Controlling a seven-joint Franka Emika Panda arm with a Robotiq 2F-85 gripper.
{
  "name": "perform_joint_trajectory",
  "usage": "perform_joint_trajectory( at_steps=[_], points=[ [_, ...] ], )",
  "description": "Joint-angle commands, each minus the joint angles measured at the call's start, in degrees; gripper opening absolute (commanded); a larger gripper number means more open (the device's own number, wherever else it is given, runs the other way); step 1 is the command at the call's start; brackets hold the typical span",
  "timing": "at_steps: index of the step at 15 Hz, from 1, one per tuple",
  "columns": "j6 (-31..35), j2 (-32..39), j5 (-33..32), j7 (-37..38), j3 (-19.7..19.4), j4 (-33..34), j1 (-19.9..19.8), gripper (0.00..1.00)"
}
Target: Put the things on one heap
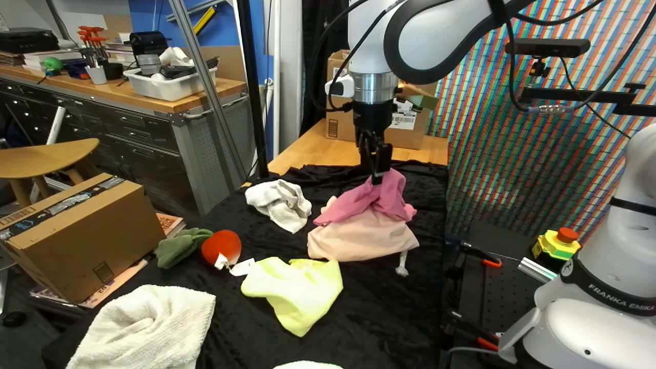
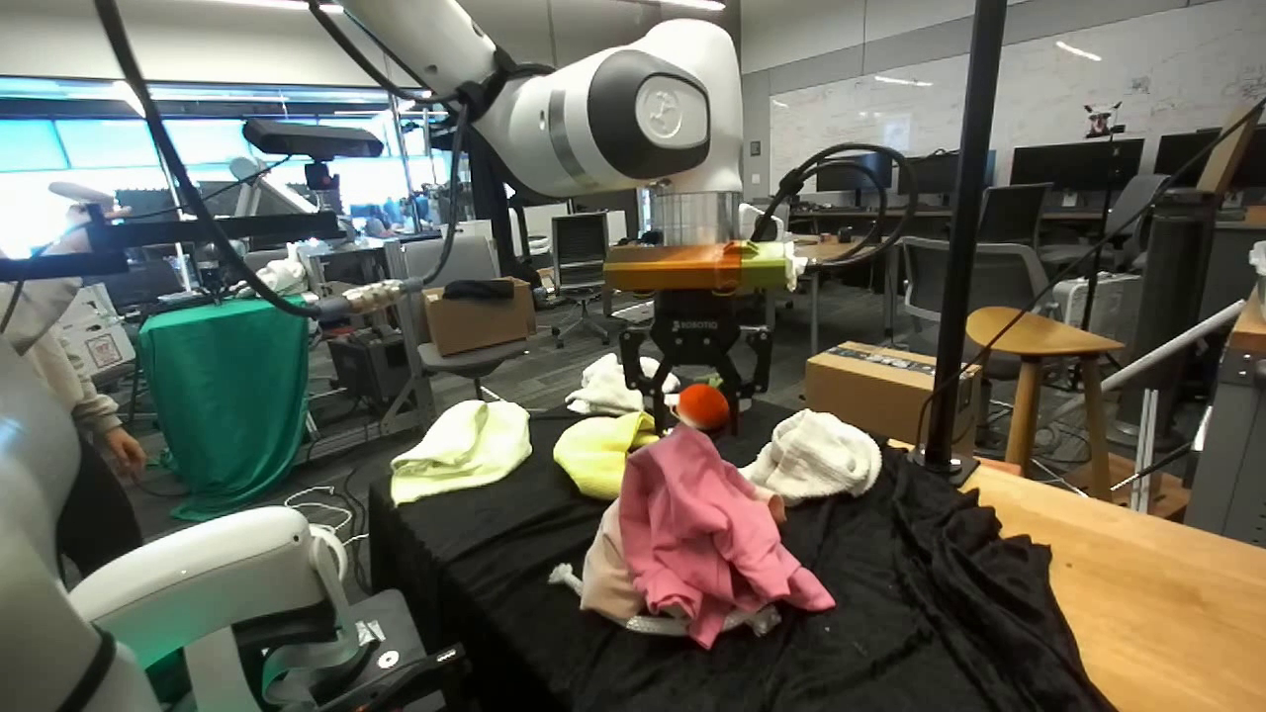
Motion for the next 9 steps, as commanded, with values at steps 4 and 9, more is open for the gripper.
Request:
perform_joint_trajectory(
  at_steps=[4,9],
  points=[
    [6.29,1.72,-1.72,0.17,0.77,3.88,-0.58,1.0],
    [12.7,8.88,-0.64,4.41,3.22,9.96,0.61,1.0]
  ],
)
